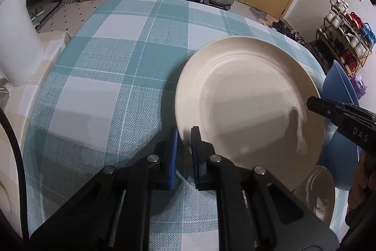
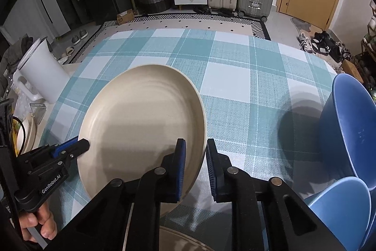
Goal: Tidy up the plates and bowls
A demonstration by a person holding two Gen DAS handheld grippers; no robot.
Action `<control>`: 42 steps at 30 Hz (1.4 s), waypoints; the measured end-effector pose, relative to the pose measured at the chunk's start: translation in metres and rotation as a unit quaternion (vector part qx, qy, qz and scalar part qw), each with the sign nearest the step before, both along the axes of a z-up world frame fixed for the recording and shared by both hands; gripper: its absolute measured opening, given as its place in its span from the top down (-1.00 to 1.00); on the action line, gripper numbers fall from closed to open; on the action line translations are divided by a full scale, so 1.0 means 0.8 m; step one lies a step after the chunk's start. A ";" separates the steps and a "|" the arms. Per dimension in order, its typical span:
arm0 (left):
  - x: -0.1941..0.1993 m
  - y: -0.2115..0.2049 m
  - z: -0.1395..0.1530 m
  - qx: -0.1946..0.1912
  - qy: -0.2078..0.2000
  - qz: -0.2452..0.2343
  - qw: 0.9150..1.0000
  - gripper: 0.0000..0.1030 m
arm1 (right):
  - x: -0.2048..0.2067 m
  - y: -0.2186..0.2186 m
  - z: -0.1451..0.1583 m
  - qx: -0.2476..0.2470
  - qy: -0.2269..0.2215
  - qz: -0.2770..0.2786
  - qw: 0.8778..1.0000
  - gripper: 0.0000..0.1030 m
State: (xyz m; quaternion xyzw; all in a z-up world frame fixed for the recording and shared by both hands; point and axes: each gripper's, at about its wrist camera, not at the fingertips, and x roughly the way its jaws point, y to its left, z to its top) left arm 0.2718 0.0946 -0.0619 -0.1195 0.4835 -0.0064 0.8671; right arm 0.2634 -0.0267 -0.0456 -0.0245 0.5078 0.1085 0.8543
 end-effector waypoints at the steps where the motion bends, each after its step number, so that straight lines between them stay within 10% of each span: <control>1: 0.000 0.000 0.001 0.001 -0.001 0.001 1.000 0.84 | 0.000 0.000 0.000 0.001 0.000 0.000 1.000 0.65; 42: -0.116 -0.045 0.134 0.044 -0.089 0.001 0.995 0.84 | -0.094 -0.028 0.081 0.032 -0.068 0.015 0.997 0.65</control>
